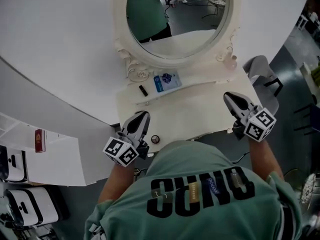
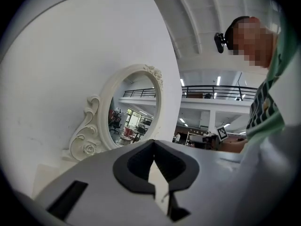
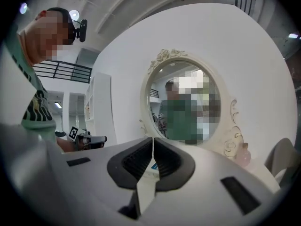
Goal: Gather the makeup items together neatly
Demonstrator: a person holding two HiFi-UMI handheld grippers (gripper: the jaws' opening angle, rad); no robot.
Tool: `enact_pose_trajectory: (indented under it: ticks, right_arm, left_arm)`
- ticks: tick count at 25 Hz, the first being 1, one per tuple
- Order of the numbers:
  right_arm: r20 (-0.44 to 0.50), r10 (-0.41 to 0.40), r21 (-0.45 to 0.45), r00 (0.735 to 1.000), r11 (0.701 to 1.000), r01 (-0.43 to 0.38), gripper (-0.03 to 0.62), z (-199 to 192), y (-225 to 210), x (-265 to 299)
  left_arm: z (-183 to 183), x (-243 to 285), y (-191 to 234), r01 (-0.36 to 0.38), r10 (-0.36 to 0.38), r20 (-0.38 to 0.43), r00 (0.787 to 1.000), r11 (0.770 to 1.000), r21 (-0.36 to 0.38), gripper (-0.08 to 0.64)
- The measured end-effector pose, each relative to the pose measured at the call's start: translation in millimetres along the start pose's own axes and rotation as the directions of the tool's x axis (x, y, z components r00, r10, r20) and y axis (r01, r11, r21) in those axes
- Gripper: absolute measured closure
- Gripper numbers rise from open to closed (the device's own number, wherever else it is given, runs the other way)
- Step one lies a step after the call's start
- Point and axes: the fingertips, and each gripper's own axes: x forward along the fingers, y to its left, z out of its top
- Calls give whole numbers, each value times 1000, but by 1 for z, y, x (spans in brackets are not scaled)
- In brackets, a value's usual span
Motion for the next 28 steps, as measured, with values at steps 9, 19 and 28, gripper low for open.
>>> enact_pose_trajectory:
  ticks: [9, 19, 28]
  right_arm:
    - [-135, 115, -14, 984, 993, -118, 572, -20, -63, 56]
    - [-346, 489, -167, 801, 808, -565, 533, -48, -20, 170]
    - [-731, 456, -328, 508, 418, -847, 383, -164, 99, 291]
  left_arm:
    - [-14, 53, 36, -124, 125, 13, 992, 990, -69, 555]
    - [-47, 34, 26, -365, 373, 49, 927, 922, -127, 555]
    - [-50, -64, 70, -485, 502, 62, 863, 856, -180, 555]
